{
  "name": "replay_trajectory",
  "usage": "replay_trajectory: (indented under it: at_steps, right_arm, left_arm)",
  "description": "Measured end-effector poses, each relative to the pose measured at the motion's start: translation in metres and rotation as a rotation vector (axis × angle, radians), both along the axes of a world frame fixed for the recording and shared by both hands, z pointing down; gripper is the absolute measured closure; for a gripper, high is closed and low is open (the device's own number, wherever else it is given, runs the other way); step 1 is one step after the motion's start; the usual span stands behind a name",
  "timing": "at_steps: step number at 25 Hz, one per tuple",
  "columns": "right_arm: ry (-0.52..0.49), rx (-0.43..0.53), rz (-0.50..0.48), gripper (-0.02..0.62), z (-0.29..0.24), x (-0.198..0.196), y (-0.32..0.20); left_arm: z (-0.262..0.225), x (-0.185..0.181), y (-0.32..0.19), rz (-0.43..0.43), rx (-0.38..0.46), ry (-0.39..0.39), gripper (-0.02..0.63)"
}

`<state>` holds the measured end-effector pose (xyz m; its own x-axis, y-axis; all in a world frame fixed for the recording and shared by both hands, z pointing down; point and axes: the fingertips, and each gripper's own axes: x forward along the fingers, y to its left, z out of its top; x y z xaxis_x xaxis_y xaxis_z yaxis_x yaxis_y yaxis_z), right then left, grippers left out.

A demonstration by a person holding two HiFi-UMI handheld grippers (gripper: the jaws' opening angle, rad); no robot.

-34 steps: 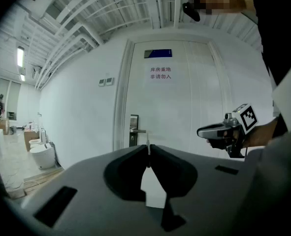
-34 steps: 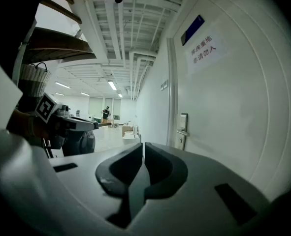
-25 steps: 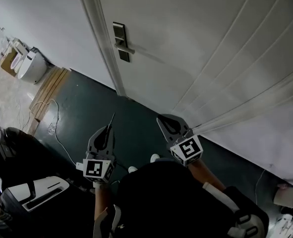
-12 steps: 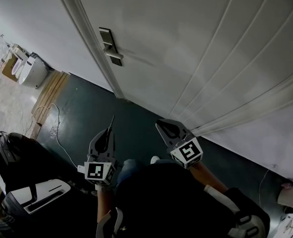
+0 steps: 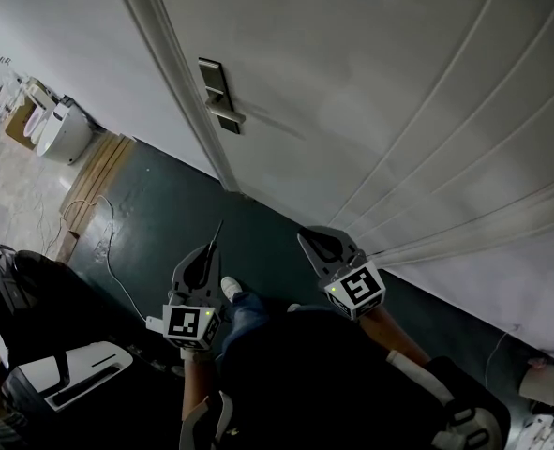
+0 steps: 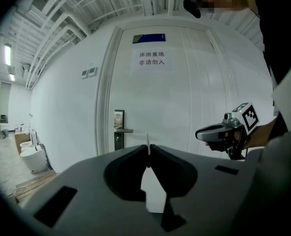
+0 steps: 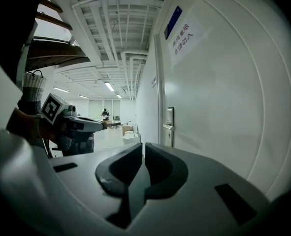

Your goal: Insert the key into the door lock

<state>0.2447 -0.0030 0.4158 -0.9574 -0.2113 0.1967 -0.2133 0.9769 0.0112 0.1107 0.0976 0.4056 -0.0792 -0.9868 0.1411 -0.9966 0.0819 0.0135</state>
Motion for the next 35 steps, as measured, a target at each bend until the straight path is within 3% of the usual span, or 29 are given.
replay_trajectory:
  at_steps: [6, 21, 24, 29, 35]
  right_arm:
    - [0.039, 0.014, -0.012, 0.566, -0.003, -0.058, -0.008]
    - [0.063, 0.015, 0.043, 0.566, -0.010, -0.237, -0.012]
    - [0.067, 0.011, 0.067, 0.566, -0.007, -0.266, -0.015]
    - [0.086, -0.025, 0.124, 0.566, 0.001, -0.300, -0.024]
    - [0.109, -0.018, 0.189, 0.566, 0.006, -0.312, -0.037]
  left_arm:
    - [0.001, -0.061, -0.006, -0.025, 0.008, 0.043, 0.578]
    - [0.018, -0.246, -0.007, 0.017, 0.018, 0.109, 0.578]
    - [0.023, -0.276, -0.008, 0.023, 0.029, 0.150, 0.578]
    - [0.043, -0.308, -0.011, 0.062, 0.024, 0.229, 0.578]
    - [0.051, -0.317, -0.035, 0.120, 0.035, 0.333, 0.578]
